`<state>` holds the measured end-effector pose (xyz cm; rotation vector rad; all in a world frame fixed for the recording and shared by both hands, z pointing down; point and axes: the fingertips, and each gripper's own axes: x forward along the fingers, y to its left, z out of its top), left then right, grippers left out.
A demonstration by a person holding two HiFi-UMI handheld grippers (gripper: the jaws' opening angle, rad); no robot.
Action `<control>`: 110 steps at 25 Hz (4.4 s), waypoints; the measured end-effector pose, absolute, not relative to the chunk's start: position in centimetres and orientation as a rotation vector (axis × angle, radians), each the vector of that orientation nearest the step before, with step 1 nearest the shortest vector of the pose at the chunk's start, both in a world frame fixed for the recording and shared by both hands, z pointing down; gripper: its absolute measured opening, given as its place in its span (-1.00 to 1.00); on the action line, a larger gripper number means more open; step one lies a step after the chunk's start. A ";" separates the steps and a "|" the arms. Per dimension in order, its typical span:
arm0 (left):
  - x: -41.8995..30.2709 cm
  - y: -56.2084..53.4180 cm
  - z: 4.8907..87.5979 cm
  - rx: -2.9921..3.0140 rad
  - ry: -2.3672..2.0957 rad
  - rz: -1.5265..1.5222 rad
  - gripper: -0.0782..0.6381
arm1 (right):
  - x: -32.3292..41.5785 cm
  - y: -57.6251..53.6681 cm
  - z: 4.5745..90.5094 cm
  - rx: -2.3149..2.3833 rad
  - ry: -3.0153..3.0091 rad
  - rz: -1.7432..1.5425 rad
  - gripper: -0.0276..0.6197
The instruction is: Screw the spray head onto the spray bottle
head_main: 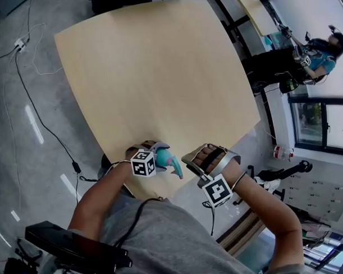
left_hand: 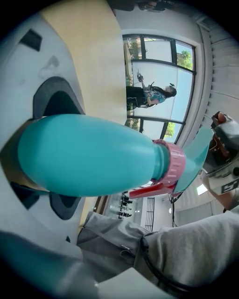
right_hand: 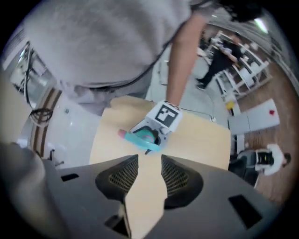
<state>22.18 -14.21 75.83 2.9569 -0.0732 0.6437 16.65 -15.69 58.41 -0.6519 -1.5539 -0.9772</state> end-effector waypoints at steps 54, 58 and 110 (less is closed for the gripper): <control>13.5 -14.5 73.6 2.873 -0.576 0.566 0.48 | 13.1 -15.8 65.3 0.491 -1.875 0.248 -0.13; 9.5 -13.7 71.2 2.882 -0.572 0.546 0.48 | 12.9 -15.9 62.0 0.600 -1.977 0.300 -0.13; 1.4 20.4 30.2 3.076 -1.065 -0.140 -0.77 | 22.8 26.7 31.2 1.507 -2.726 0.022 -0.90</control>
